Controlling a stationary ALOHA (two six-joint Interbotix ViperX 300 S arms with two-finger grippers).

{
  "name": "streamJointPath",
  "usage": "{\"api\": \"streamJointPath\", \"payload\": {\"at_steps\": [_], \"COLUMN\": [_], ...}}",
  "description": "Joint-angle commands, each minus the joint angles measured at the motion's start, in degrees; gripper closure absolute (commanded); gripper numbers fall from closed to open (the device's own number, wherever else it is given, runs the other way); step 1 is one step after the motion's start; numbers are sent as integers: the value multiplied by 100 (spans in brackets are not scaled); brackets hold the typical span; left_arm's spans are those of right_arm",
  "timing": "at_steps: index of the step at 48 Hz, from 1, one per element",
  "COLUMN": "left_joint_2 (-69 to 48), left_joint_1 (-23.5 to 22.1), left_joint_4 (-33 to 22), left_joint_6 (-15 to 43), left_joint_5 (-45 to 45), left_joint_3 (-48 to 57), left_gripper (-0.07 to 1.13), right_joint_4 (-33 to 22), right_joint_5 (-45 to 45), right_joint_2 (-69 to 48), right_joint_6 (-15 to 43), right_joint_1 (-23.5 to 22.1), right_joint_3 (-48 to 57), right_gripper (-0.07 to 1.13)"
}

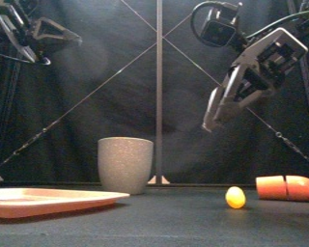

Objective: Pick the shrimp then place it on the pink plate
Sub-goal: Pick the shrimp

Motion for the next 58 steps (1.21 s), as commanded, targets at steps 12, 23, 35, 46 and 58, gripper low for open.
{"api": "streamJointPath", "payload": {"at_steps": [12, 23, 35, 46, 58], "left_joint_2": [26, 26, 26, 26, 26], "left_joint_1": [79, 79, 79, 70, 70], "left_joint_4": [-26, -35, -53, -62, -53], "left_joint_6": [0, -9, 0, -9, -9], "left_joint_5": [-193, -220, -220, -220, -220], "left_joint_3": [-62, -9, 44, 114, 114], "left_gripper": [95, 95, 95, 95, 95], "right_joint_4": [-369, -1090, -1222, -1239, -1230], "right_joint_5": [879, 1283, 1310, 1283, 1266], "right_joint_2": [387, 861, 1090, 1125, 1345], "right_joint_6": [-79, -70, -79, -88, -79], "right_joint_1": [404, 396, 378, 220, 193], "right_joint_3": [-255, -554, -738, -765, -773], "right_gripper": [26, 26, 26, 32, 44]}}
